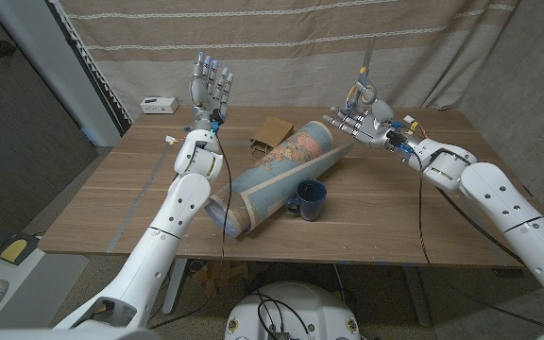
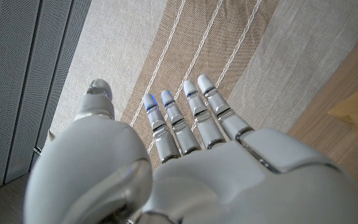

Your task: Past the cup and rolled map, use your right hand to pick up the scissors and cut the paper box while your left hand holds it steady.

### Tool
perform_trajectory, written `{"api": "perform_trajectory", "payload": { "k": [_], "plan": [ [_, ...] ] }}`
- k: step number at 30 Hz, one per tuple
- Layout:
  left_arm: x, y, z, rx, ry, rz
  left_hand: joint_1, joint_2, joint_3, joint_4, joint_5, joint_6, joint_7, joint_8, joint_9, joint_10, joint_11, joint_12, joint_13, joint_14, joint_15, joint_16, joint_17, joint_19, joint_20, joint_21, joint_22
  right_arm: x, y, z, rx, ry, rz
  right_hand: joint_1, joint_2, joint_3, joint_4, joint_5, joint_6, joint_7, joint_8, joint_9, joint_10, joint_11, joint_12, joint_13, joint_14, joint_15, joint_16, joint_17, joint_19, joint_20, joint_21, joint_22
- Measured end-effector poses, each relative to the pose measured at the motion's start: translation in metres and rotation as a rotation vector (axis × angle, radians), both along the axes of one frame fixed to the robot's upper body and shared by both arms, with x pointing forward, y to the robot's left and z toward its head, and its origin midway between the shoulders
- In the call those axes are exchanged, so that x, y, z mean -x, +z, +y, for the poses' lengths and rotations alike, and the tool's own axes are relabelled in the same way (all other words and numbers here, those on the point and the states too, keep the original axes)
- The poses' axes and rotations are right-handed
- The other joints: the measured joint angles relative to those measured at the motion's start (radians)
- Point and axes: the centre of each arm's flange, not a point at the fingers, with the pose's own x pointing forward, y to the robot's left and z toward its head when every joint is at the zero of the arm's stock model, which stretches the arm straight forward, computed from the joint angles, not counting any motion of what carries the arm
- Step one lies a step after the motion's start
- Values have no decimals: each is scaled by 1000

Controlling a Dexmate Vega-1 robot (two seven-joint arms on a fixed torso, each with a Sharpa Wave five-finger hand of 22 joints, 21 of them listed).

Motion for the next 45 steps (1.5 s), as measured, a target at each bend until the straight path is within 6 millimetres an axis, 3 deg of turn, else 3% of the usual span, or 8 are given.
{"api": "perform_trajectory", "payload": {
  "k": [5,12,19,25,28,32,36,45],
  "plan": [
    [0,-1,0,2,0,1,0,0,-1,1,0,0,0,0,0,4,-4,0,0,0,0,0,0,0,0,0,0,-1,0,2,2,33,-8,-4,-4,-5,-5,21,-21,15,9,25,-32,17,-13,-67,-38,20,-66,-56,-14,28,-8,-8],
    [-1,-5,1,6,0,6,0,0,-1,1,0,0,0,0,0,6,-6,0,0,0,0,8,0,0,0,0,0,0,-1,3,7,59,-13,-4,-6,-5,-5,41,-25,33,12,31,-47,30,-90,-185,-47,52,-130,-117,-24,39,-8,-19],
    [0,-8,0,13,-1,9,0,0,-1,1,0,9,-2,0,0,6,-5,2,0,0,0,8,0,0,0,0,0,2,-2,2,12,63,-10,15,9,-7,-11,49,38,32,27,13,35,14,-135,-291,-14,52,-145,-155,-16,52,-8,-25],
    [1,-11,0,20,-1,8,0,0,-1,1,0,11,0,0,0,6,-5,2,0,0,0,8,0,0,0,0,0,4,-2,0,13,54,-5,26,19,-4,-14,49,102,23,55,13,118,-2,-148,-358,44,25,-145,-176,23,30,0,-28],
    [1,-12,0,24,-1,9,-3,3,-1,1,0,11,0,0,0,6,-5,2,0,0,0,8,0,0,0,0,0,5,-3,-1,14,46,0,26,20,-2,-17,49,127,14,61,10,154,-6,-127,-347,94,5,-133,-181,42,18,4,-28],
    [2,-14,0,29,1,10,-4,4,-1,1,0,11,0,0,0,6,-5,2,0,0,0,8,0,0,0,0,0,6,-3,-2,20,39,6,30,24,-4,-18,47,139,2,69,2,161,-3,-52,-259,177,-7,-74,-151,88,-13,22,-22],
    [2,-16,0,34,2,11,-4,4,-1,1,0,10,0,0,0,11,-11,2,0,0,0,8,0,0,0,0,0,7,-3,-4,29,32,8,21,31,-24,-10,42,129,7,86,23,147,-7,11,-142,167,-7,-4,-80,109,-34,31,-8],
    [3,-20,0,46,6,15,-8,0,-1,1,0,19,0,0,0,11,-11,2,0,0,0,8,0,0,0,0,0,10,-1,-8,57,36,-5,-28,14,-45,2,37,58,25,78,47,88,19,4,-126,93,0,16,-44,89,8,26,-6]
  ]
}}
